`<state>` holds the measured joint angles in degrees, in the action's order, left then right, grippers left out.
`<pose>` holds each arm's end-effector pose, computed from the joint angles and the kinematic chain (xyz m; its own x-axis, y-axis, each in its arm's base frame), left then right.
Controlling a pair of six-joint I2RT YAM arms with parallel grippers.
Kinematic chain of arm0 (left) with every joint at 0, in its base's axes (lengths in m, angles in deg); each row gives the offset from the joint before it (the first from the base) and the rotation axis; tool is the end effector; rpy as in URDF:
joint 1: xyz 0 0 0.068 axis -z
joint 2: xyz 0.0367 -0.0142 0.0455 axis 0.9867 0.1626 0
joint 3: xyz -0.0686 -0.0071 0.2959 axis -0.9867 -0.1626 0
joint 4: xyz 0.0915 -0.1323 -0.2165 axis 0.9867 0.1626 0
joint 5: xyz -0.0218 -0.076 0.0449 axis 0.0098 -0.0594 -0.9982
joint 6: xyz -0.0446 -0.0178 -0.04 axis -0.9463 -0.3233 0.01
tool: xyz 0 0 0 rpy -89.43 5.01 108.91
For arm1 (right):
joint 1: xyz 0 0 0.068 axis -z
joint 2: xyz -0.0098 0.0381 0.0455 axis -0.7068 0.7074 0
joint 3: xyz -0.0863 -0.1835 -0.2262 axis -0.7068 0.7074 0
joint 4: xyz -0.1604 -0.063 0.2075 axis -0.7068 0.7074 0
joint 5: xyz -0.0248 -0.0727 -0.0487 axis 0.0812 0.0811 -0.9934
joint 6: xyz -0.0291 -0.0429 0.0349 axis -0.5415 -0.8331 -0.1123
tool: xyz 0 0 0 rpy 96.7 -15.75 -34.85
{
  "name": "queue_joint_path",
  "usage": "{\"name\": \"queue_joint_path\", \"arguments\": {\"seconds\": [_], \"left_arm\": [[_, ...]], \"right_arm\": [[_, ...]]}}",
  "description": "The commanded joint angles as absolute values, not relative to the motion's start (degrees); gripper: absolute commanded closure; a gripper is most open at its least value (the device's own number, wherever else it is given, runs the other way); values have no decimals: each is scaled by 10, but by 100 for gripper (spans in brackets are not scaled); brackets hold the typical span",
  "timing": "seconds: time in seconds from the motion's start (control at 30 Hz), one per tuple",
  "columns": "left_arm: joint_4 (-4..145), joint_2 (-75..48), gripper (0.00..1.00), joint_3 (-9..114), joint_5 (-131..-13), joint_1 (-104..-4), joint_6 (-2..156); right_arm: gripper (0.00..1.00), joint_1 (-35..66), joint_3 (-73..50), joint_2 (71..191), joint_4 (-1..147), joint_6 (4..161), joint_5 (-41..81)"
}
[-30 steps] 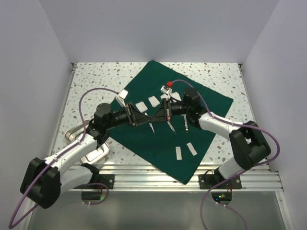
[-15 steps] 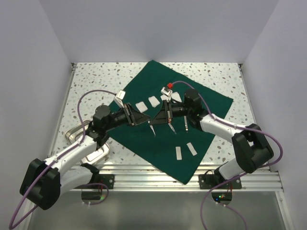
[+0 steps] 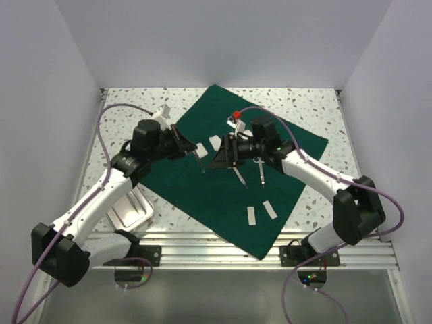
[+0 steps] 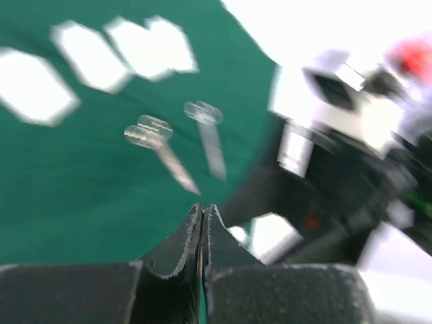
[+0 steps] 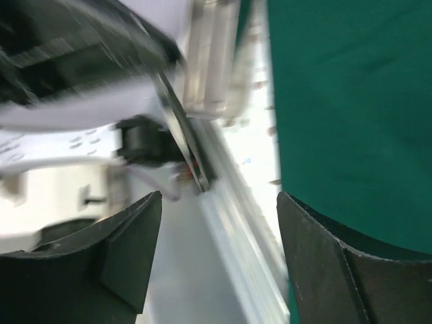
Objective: Prepare the surgical pack
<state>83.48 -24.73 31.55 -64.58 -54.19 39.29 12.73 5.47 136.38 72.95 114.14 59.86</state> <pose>0.2295 -0.1288 0.3330 -0.7296 -0.4490 -0.5159 0.1549 0.6262 -0.7641 0.2753 0.2154 0.2932 -0.8809 -0.0612 -0.4694 -0.4620 0.3274 0.8243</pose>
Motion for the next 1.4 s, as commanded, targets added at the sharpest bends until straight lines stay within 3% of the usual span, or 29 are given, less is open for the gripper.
{"name": "queue_joint_path", "arguments": {"seconds": [0.0, 0.13, 0.4, 0.87, 0.97, 1.0, 1.1, 1.23, 1.37], "left_arm": [[1163, -208, 100, 409, -851, -585, 512], [1269, -205, 100, 389, -911, -662, 529], [1329, -170, 100, 345, -1014, -730, 514], [1244, -80, 100, 315, -952, -861, 578], [1226, -70, 86, 309, -923, -872, 590], [1224, -70, 77, 309, -918, -875, 590], [1211, -83, 60, 301, -902, -880, 588], [1212, -116, 47, 300, -891, -882, 588], [1216, -180, 43, 300, -864, -882, 587]], "right_arm": [[26, 126, -10, 1327, 993, 977, 424], [25, 127, -4, 1296, 1014, 965, 373], [25, 127, 58, 1268, 977, 970, 424], [24, 127, 65, 1297, 962, 972, 418], [23, 127, 54, 1321, 970, 968, 377], [23, 127, 46, 1330, 972, 968, 365], [24, 127, 19, 1376, 998, 957, 307], [30, 126, -14, 1418, 1019, 942, 224], [48, 128, -47, 1475, 1042, 906, 160]]}}
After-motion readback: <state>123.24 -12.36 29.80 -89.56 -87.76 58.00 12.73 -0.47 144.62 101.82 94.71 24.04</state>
